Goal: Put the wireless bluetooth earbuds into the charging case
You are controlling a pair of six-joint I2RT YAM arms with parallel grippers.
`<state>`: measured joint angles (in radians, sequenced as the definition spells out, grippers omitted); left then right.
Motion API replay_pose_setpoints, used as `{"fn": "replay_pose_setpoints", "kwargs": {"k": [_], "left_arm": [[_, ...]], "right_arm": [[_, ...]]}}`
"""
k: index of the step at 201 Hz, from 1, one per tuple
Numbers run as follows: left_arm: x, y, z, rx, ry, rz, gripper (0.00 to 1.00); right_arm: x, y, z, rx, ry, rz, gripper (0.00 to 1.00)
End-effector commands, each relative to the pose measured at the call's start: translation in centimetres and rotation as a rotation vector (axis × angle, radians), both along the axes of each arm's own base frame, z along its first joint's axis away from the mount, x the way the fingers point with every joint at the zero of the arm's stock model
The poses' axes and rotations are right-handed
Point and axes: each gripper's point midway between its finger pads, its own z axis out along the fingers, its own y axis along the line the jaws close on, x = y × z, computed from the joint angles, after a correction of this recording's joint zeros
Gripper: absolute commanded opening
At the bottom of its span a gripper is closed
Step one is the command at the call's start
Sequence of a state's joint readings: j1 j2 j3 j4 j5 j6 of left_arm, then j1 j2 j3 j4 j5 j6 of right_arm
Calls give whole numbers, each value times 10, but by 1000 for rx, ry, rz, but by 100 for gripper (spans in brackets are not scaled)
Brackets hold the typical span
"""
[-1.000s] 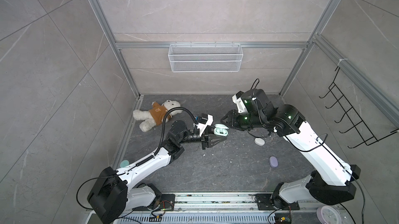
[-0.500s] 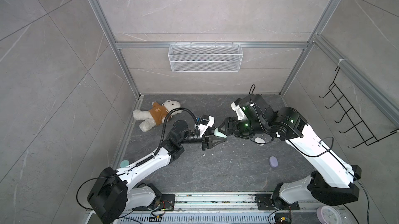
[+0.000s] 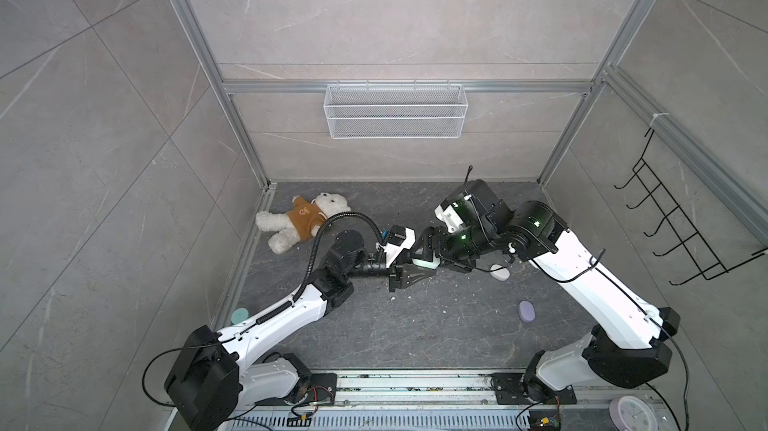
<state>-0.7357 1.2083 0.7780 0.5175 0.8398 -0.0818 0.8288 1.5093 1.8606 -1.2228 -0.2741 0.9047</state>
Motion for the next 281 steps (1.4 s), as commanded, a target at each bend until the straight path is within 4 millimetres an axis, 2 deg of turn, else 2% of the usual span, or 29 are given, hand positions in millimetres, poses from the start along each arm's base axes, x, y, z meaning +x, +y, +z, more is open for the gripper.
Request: {"fn": "replay_pose_setpoints", "kwargs": {"k": [1,90,123,138,146,151,154,171,193,230,252,281], "left_arm": [[-5,3,30,-55,-104,0,34],[-1,2,25,-43,-93,13,35],[3,2,16,-12,-48,41,56],[4,6,9,8,-24,68,75],[5,8,3,21,-9,88,86],[6,10,-1,32,1,101,97],[6,11,-5,41,8,110,99],[9,18,-24,101,64,165,100],[14,32,-45,158,118,264,100],[28,62,-52,209,129,469,100],[39,77,-57,243,136,583,100],[50,89,-64,253,161,678,99]], "right_arm": [[-5,0,-2,-12,33,18,76],[-7,-3,-1,-15,30,19,44],[0,-18,-10,-55,3,-29,42],[4,-28,-23,-75,1,-59,42],[6,-37,-33,-96,6,-79,42],[8,-42,-40,-109,7,-92,42],[9,-46,-46,-122,9,-101,42],[16,-66,-82,-172,11,-154,41],[27,-86,-141,-265,5,-214,41],[34,-97,-230,-364,38,-259,41],[34,-99,-264,-390,47,-254,40],[31,-103,-291,-412,53,-255,41]]}}
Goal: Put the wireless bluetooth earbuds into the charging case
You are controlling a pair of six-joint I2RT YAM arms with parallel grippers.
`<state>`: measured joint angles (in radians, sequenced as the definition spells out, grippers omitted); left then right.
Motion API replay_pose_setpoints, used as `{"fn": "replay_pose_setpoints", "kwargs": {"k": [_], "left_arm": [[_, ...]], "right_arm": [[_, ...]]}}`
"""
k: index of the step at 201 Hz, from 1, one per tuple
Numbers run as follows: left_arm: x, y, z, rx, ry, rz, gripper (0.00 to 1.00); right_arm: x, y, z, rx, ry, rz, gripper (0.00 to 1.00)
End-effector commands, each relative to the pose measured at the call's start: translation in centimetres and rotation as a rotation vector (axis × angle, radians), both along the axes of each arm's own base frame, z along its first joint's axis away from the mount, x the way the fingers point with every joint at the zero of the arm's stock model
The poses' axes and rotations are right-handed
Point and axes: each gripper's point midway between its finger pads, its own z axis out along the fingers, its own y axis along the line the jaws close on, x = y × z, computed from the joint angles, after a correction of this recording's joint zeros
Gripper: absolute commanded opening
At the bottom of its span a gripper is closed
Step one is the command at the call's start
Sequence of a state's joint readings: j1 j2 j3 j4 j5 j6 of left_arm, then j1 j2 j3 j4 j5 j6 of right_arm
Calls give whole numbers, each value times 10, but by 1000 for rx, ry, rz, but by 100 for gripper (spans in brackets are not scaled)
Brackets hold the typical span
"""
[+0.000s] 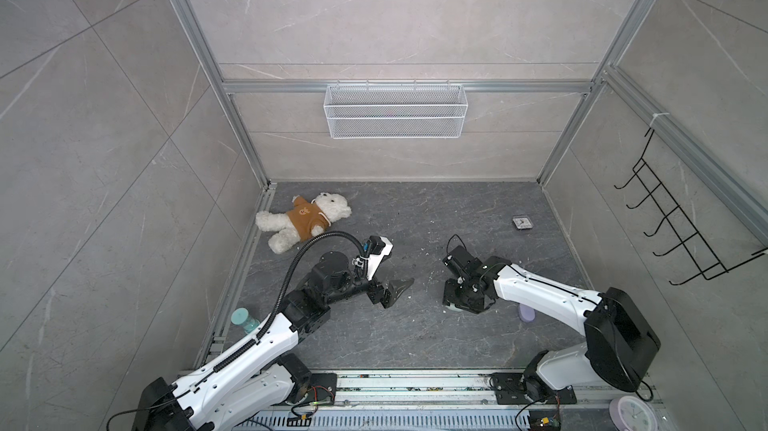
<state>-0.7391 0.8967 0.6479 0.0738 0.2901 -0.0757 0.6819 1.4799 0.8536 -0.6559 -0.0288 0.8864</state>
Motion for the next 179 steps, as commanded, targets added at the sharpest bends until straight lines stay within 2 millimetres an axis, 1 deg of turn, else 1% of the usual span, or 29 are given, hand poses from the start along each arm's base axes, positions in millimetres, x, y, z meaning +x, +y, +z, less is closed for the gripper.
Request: {"fn": "replay_pose_setpoints", "kwargs": {"k": [1,25,37,49,56,68,87,106,117,133,152,170,179], "left_arm": [[16,17,-7,26,21,140,99],[25,24,-11,23,47,195,99],[30,29,-14,27,58,235,100],[37,36,-19,34,72,285,100],[42,43,-23,42,77,321,99],[51,58,-29,54,90,388,99],[68,91,-39,57,116,501,100],[82,127,-49,43,130,603,99],[87,140,-52,54,122,637,99],[95,159,-55,86,80,706,99],[104,179,-58,89,33,777,99],[110,197,-77,133,39,829,99],[114,206,-87,134,44,856,99]], "right_arm": [[20,7,-9,23,-90,-8,41],[14,0,-26,-14,-59,-8,43],[10,-2,-32,-14,-49,-13,46],[7,-6,-34,-24,-46,-15,55],[6,-7,-32,-22,-50,-11,63],[7,-7,-23,-16,-73,1,79],[16,-9,3,-27,-135,41,99],[26,-15,30,-42,-197,77,100],[34,-23,44,-53,-243,88,100],[50,-43,61,-96,-327,90,100],[75,-81,80,-203,-438,45,100],[97,-117,98,-340,-551,-10,100],[109,-132,104,-379,-598,-47,100]]}}
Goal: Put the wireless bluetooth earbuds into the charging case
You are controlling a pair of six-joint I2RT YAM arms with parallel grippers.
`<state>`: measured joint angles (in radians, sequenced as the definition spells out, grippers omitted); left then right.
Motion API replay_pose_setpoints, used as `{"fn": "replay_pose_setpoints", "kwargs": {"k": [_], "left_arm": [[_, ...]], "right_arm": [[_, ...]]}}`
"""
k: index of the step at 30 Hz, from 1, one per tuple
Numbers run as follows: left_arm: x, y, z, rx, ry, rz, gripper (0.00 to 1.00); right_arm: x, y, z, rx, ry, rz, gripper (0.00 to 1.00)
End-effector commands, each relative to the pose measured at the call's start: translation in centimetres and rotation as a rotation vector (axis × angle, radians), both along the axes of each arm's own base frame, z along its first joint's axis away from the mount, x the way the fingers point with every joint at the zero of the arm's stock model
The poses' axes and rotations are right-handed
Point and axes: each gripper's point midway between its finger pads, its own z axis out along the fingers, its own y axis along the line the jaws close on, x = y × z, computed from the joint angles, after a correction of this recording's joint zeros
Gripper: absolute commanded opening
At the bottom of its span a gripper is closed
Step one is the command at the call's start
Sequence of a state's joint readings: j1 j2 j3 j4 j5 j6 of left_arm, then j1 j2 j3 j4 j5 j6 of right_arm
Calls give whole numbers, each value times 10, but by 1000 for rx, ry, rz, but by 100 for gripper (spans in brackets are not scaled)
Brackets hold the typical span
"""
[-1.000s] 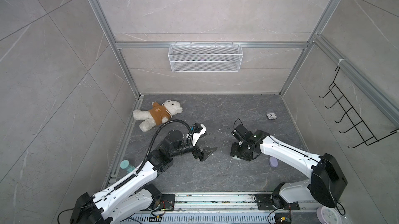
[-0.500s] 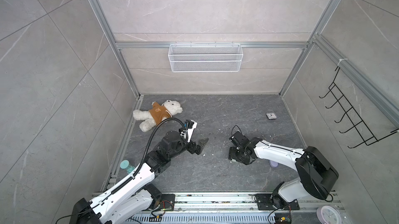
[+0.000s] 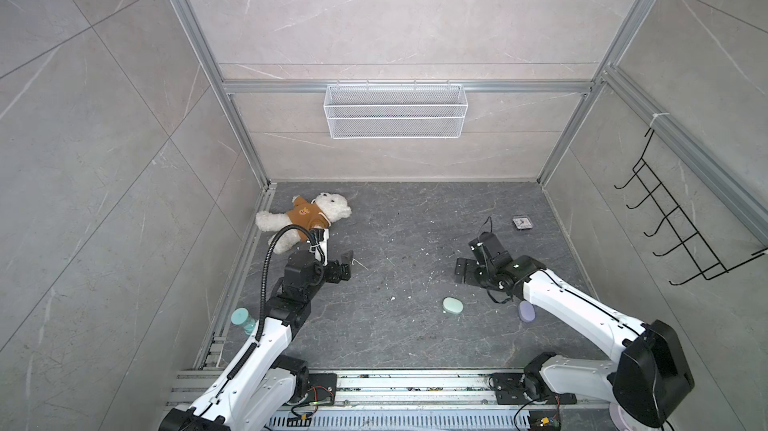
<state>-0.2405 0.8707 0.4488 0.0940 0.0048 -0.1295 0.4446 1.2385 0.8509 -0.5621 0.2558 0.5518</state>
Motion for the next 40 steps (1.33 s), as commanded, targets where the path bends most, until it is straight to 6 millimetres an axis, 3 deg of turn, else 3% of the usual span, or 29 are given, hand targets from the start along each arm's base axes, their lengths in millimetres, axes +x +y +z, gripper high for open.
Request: {"fn": "replay_pose_setpoints", "kwargs": {"k": [1,6,11,18,23,27,31,40], "left_arm": [[14,23,-2,46,-69,69,99],[27,35,-9,57,-111,94,99],[34,53,-26,100,-123,132,99],[41,55,-45,99,-101,126,99],[47,61,-56,120,-64,141,98],[52,76,-52,141,-118,167,99],[58,89,-56,115,-117,201,98],[57,93,-58,106,-114,212,98]], "right_arm": [[29,-45,25,-201,-153,-56,100],[60,-92,21,-312,-246,-183,100],[79,-110,2,-377,-314,-210,100],[93,-106,-15,-402,-441,-154,100],[92,-100,-4,-371,-541,-126,100],[79,-94,0,-330,-711,-83,100],[84,-99,-6,-338,-658,-108,100],[88,-108,-7,-374,-614,-159,100]]}}
